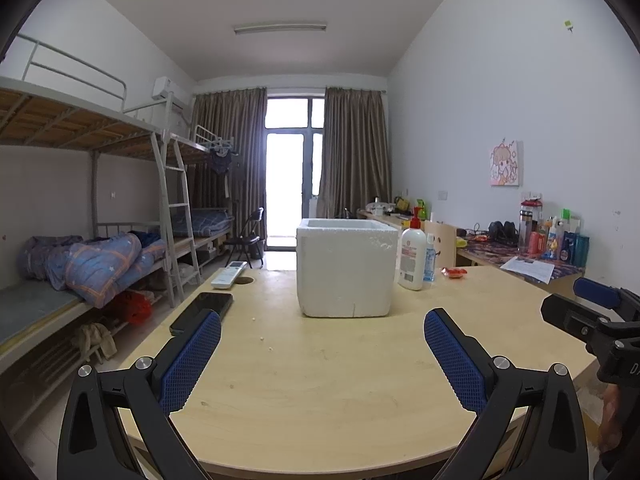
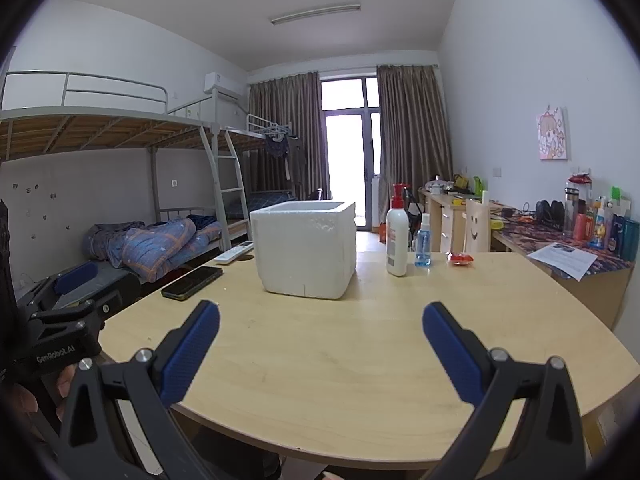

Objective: Organize soft objects

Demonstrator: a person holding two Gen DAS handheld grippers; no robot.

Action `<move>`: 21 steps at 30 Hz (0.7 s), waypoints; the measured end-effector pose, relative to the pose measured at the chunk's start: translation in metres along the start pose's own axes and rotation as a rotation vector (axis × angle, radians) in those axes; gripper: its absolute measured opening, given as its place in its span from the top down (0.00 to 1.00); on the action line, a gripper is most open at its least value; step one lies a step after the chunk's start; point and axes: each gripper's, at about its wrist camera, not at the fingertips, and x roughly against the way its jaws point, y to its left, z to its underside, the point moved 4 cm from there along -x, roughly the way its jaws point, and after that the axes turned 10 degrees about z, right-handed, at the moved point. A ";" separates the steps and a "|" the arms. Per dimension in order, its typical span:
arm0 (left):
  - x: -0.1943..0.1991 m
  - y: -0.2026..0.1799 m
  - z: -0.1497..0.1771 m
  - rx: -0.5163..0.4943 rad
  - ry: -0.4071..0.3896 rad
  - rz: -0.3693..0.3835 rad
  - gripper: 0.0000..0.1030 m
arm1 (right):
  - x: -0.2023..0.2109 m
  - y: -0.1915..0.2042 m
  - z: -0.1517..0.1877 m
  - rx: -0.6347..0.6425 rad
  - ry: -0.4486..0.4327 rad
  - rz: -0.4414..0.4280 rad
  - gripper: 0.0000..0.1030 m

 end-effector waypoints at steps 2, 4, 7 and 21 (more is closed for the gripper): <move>-0.003 -0.001 0.001 -0.001 0.011 0.002 0.01 | -0.001 -0.001 0.001 -0.005 0.004 0.001 0.00; -0.002 -0.001 0.002 -0.003 0.011 0.002 0.01 | -0.001 -0.002 0.001 -0.006 0.007 0.001 0.00; 0.000 -0.002 0.002 -0.005 0.011 0.007 0.01 | 0.000 -0.002 0.001 -0.006 0.005 0.000 0.00; 0.001 -0.006 0.000 -0.015 0.006 0.004 0.01 | 0.000 0.000 0.003 0.000 0.002 0.000 0.00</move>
